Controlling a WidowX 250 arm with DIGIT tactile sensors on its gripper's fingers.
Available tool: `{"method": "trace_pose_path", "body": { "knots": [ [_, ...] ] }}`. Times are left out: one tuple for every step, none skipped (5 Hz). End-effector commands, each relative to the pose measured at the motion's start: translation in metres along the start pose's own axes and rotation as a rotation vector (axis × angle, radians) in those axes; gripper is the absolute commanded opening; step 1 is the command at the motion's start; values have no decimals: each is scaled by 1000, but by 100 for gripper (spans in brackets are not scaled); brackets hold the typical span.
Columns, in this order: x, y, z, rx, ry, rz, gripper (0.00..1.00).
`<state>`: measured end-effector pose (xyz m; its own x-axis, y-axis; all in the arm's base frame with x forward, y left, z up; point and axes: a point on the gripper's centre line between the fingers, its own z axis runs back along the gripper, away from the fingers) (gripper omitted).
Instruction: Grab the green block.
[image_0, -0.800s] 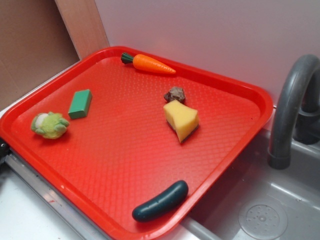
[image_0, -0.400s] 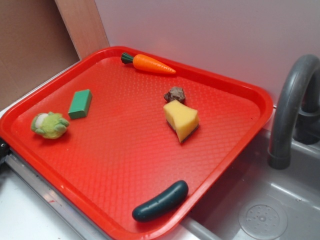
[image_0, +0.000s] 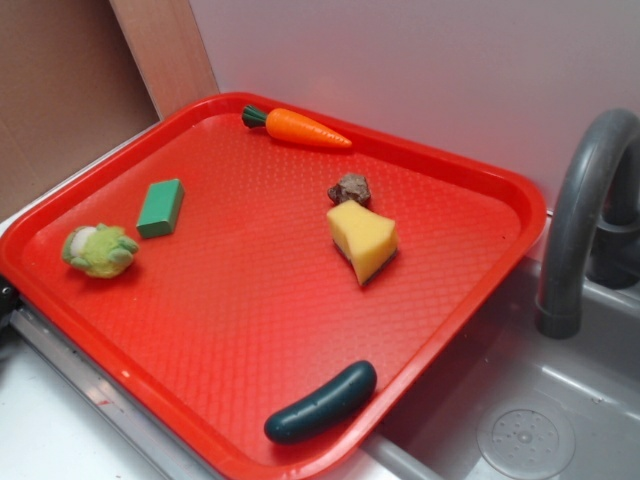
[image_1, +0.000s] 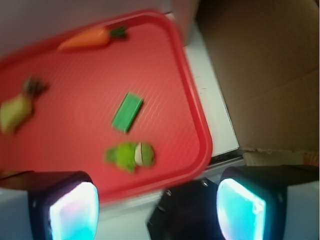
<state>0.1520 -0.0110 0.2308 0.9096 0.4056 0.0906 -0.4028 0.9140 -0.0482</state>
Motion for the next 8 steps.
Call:
{"method": "trace_pose_path", "body": {
  "knots": [
    [34,-19,-47,-4,-27,277,100],
    [27,-39,-79,0,-24,223,100],
    [20,-52,-113,6,10,200,100],
    [16,-63,-135,27,25,195,100],
    [22,-67,-164,19,98,259,100],
    [21,-65,-188,29,141,304,100],
    [19,-61,-216,26,208,329,100],
    [14,-58,-229,61,202,315,100]
  ]
}}
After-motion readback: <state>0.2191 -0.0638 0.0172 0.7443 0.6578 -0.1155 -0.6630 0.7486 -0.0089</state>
